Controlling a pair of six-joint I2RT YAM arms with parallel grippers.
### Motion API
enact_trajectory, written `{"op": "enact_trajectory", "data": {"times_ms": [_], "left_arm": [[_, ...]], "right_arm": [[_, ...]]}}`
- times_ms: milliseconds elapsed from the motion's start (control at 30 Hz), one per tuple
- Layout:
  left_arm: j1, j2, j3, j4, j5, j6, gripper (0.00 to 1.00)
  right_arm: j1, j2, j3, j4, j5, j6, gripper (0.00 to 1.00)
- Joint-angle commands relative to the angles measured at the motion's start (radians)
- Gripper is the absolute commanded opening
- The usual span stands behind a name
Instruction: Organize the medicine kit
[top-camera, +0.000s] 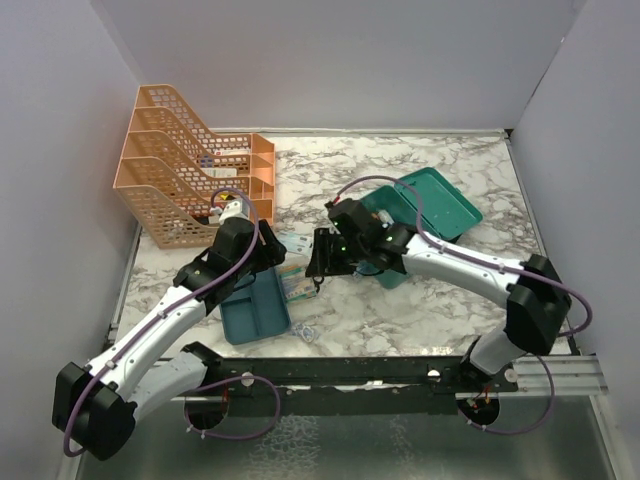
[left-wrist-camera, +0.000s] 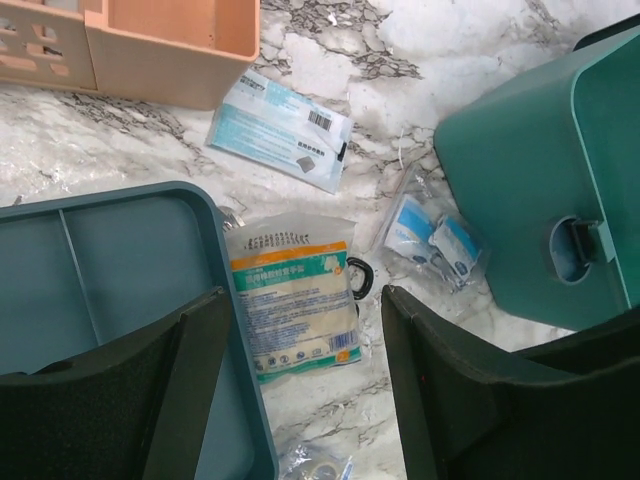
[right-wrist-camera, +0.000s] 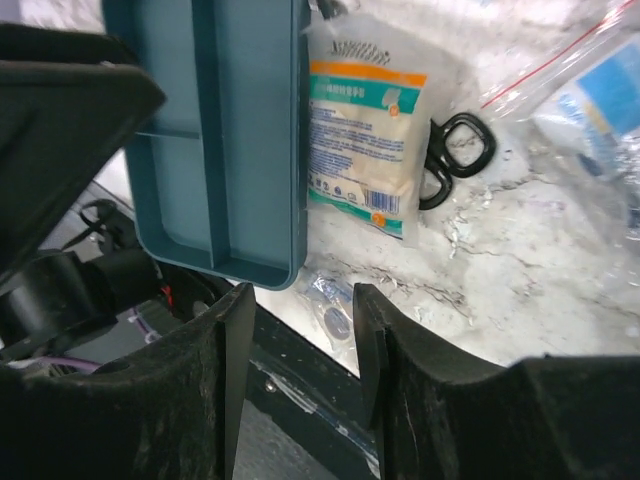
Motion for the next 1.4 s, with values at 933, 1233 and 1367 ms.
{"op": "enact_trajectory", "data": {"times_ms": [933, 1233, 1367], "left_arm": [[0.001, -0.008, 0.025, 0.028, -0.127, -0.010, 0.69], [0.002, -0.031, 0.007, 0.061, -0.064, 0.010, 0.83], [0.001, -0.058, 0.012, 0.097, -0.012, 0.049, 0.88]], "right_arm": [[0.063, 0.503, 0.313, -0.119, 0.181, 0.032, 0.21], [0.063, 0.399, 0.321, -0.147, 0.251, 0.012, 0.01], [0.061, 0.304, 0.309, -0.132, 0.265, -0.041, 0.01]]}}
